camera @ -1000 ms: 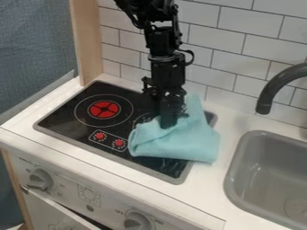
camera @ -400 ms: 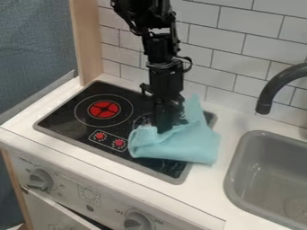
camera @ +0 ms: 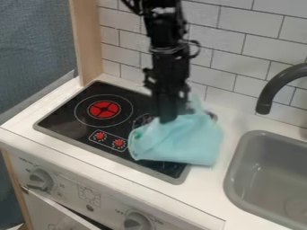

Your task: Unfold the cloth from top left to bottom right

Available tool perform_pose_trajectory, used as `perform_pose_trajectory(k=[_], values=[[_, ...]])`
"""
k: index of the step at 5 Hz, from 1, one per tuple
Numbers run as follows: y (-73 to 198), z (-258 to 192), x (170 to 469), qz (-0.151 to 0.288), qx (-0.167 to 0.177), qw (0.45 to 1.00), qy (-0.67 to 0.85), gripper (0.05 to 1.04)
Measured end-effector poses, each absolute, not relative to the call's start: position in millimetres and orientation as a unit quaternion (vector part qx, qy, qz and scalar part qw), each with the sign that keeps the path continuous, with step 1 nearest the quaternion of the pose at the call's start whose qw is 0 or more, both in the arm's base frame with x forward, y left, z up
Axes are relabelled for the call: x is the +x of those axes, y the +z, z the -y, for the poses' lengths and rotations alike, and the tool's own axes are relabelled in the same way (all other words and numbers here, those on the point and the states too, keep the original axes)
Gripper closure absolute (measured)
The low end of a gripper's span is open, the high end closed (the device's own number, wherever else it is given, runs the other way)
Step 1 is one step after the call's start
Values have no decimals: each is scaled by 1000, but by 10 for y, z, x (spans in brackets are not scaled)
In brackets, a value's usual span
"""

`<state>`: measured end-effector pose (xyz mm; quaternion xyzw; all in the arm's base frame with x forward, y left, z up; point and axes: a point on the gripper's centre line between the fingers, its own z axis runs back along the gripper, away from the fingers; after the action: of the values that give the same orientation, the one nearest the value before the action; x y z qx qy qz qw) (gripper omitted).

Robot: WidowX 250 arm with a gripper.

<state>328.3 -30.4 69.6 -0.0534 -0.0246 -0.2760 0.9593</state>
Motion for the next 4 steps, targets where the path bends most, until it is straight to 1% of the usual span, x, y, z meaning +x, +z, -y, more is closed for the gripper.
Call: perform_pose_trajectory(k=[1,2,4], values=[[777,358,3177,35,-43,956,-288,1031],[697,498,3032,24,-38,948,-314,1031],[348,650,2610,-24,-31,936,-350,1031]])
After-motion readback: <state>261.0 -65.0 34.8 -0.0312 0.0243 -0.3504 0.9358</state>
